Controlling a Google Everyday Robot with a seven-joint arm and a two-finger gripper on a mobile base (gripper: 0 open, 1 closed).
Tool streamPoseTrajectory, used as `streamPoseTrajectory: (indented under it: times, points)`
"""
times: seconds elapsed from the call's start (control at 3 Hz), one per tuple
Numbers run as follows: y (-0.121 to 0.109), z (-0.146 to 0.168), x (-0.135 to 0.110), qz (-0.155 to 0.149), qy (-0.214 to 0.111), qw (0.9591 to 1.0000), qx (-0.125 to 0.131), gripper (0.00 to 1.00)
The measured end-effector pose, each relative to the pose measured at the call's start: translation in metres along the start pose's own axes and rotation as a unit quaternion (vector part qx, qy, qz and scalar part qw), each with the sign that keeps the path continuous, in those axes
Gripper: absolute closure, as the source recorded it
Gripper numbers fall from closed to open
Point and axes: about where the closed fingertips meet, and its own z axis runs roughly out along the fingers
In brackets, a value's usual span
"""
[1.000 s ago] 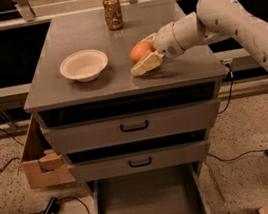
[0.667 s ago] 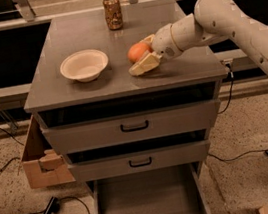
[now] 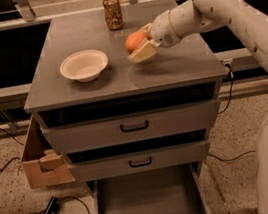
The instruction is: Place orange into bottom drawer
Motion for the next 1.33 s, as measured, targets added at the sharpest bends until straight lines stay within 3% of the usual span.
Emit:
streamPoseTrajectory:
  times: [0.33, 0.67, 1.0, 1.33]
  points:
    - [-0.028, -0.044, -0.026, -0.026, 0.014, 0.9992, 0.026, 1.0]
    - [-0.044, -0.104, -0.025, -0.024, 0.044, 0.9962, 0.072, 1.0]
    - [-0.038, -0.172, 0.013, 0.013, 0.098, 0.9882, 0.117, 1.0]
    - [-0.005, -0.237, 0.06, 0.07, 0.164, 0.9719, 0.153, 1.0]
